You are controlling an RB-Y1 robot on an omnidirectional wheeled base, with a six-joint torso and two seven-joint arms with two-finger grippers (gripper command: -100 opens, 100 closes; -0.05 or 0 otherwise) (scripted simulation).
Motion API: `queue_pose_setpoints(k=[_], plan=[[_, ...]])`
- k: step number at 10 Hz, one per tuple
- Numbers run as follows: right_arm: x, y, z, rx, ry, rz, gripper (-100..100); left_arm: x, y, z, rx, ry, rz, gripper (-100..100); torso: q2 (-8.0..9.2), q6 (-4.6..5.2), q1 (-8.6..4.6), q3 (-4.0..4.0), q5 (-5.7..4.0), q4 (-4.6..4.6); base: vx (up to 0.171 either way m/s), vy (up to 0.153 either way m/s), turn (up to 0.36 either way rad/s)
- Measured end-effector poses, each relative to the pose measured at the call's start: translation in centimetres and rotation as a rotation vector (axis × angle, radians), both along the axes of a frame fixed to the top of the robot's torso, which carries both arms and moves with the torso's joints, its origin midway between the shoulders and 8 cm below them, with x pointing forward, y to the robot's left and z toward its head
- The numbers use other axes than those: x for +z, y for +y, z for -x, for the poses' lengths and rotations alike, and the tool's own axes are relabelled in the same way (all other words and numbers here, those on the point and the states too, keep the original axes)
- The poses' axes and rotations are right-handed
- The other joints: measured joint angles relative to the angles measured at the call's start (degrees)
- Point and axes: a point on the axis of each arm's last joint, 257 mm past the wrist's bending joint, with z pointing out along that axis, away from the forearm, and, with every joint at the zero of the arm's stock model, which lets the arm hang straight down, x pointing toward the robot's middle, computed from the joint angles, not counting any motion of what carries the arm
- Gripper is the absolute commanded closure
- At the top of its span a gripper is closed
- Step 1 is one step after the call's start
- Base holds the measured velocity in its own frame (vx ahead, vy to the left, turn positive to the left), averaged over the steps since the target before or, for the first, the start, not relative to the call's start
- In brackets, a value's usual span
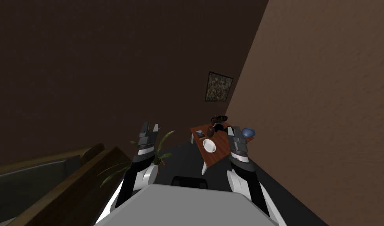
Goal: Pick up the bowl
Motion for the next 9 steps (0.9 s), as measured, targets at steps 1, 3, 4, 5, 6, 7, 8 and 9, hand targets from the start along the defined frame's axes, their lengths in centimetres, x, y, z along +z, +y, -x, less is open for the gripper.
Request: queue_pose_setpoints(k=[1,3,4,5,6,7,8,9], plan=[[-0.3,0.3,-0.4,0.011,0.016,0.025,-100,0.0,0.0,0.0,0.000,0.000,0.000,0,0.01,-0.03,0.27,0.00,0.05,0.00,0.010,0.172,0.142],[-1.7,1.3,-1.4,0.031,0.063,0.074,-100,0.0,0.0,0.0,0.000,0.000,0.000,0,-0.13,-0.02,0.74,-0.07,0.16,-0.03,0.048,0.201,0.126],[-2.8,1.5,-2.0,0.037,0.091,0.099,-100,0.0,0.0,0.0,0.000,0.000,0.000,0,-0.19,-0.03,0.77,-0.11,0.17,-0.04,0.072,0.248,0.192],[-3.6,1.9,-2.6,0.044,0.117,0.124,-100,0.0,0.0,0.0,0.000,0.000,0.000,0,-0.26,-0.03,0.94,-0.15,0.21,-0.06,0.036,0.168,0.046],[-4.3,2.0,-3.1,0.046,0.133,0.136,-100,0.0,0.0,0.0,0.000,0.000,0.000,0,-0.15,0.00,0.70,-0.10,0.18,-0.04,-0.001,0.153,0.137],[-5.3,2.0,-3.5,0.049,0.156,0.155,-100,0.0,0.0,0.0,0.000,0.000,0.000,0,-0.03,-0.02,0.63,-0.02,0.14,-0.01,0.015,0.196,0.165],[-6.3,2.4,-4.2,0.054,0.184,0.182,-100,0.0,0.0,0.0,0.000,0.000,0.000,0,-0.04,-0.02,0.74,-0.02,0.17,-0.01,0.067,0.240,0.223],[-7.6,2.5,-4.9,0.056,0.219,0.213,-100,0.0,0.0,0.0,0.000,0.000,0.000,0,-0.18,-0.03,0.89,-0.10,0.20,-0.04,0.071,0.166,0.081]])
